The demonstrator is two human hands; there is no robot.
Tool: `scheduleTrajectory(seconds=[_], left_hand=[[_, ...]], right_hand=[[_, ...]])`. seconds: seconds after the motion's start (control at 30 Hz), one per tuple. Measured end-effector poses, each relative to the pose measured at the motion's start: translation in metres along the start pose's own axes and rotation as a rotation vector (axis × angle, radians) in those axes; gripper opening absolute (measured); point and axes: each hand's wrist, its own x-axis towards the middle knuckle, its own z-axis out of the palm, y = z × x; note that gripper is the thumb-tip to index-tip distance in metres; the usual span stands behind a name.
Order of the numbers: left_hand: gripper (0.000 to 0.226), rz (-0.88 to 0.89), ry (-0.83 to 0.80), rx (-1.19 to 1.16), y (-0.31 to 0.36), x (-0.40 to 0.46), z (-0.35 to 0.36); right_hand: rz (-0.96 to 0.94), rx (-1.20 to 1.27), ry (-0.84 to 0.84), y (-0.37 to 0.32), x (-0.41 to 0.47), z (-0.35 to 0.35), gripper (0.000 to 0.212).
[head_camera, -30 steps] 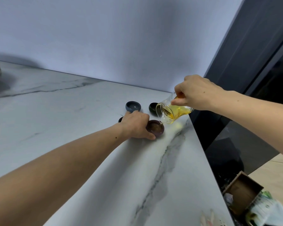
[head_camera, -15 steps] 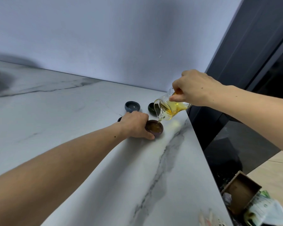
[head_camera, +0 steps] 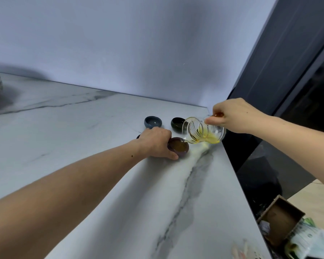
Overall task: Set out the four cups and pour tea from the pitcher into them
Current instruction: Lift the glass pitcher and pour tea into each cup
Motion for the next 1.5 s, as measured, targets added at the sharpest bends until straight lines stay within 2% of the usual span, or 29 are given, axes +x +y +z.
scheduleTrajectory(seconds=[0.23,0.5,0.7,0.97,1.37,1.5], left_hand=[[0.076,-0.009,-0.023,-0.096,-0.007,0.0,-0.012],[0.068,-0.088,0.076,-0.201,-0.046,0.003,-0.054],[0.063,-0.216,0.08,-0.261,-0.082,0.018,-0.045],[0.084,-0.264,0.032,-0.347,-0.091,0.041,-0.012],[0.069,-0.272,0.111,-0.437,-0.09,0.047,0.0],[0.067,-0.283,0.108,-0.44,-0.09,0.045,-0.002]], right_hand=[[0.187,0.278,-0.057,0.024,-0.005,0.012,0.041],[0.172,0.335,0.067,0.01,0.027,-0.02,0.046],[0.079,0.258,0.072,-0.019,0.068,-0.024,0.047],[-0.035,0.099,0.021,-0.038,0.109,-0.002,0.04],[-0.175,-0.124,0.044,-0.063,0.13,0.005,0.029],[-0.205,-0.179,0.07,-0.072,0.129,0.002,0.034]])
